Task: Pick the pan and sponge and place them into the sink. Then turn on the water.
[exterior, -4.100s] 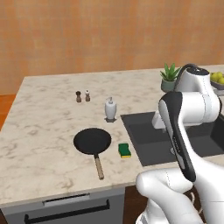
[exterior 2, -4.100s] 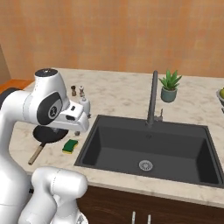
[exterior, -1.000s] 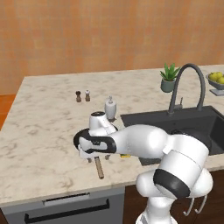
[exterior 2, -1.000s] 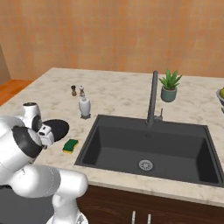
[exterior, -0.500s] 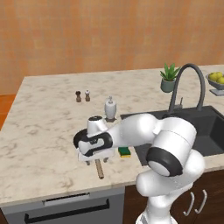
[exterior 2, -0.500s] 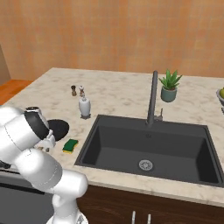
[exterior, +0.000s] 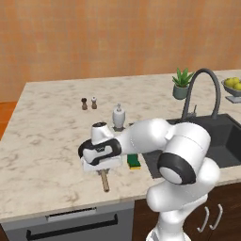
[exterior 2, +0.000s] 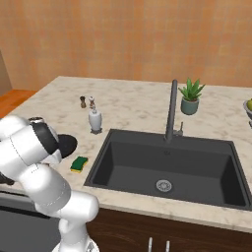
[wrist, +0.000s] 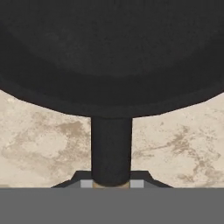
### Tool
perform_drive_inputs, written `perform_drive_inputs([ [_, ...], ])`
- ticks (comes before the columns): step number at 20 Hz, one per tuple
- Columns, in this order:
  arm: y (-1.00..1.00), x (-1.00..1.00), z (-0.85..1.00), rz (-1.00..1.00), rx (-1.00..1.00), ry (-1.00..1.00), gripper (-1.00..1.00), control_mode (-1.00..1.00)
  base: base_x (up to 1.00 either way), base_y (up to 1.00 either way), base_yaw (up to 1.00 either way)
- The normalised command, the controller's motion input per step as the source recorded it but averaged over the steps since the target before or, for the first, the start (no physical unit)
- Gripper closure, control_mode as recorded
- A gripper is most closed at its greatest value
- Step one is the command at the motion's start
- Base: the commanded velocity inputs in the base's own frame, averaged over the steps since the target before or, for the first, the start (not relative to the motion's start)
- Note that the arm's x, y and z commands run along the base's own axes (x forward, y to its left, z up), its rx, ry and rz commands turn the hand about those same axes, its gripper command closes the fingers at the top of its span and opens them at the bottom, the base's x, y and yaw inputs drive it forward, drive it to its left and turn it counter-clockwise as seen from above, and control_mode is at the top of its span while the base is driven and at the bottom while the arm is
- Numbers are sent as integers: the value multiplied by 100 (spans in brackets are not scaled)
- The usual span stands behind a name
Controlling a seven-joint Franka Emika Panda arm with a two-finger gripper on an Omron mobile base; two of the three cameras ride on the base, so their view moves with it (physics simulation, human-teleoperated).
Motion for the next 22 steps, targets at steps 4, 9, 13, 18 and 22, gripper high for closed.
perform_drive_inputs([
  [4,-5,-19,43,-1,0,0,100,-100,0,0,0],
  [9,-26,-18,44,-2,0,-1,100,-100,0,0,0],
  [13,-14,-9,47,0,0,-7,100,-100,0,0,0],
  [18,-17,-2,49,-2,0,-6,100,-100,0,0,0],
  [22,-61,0,35,-17,0,4,100,-100,0,0,0],
])
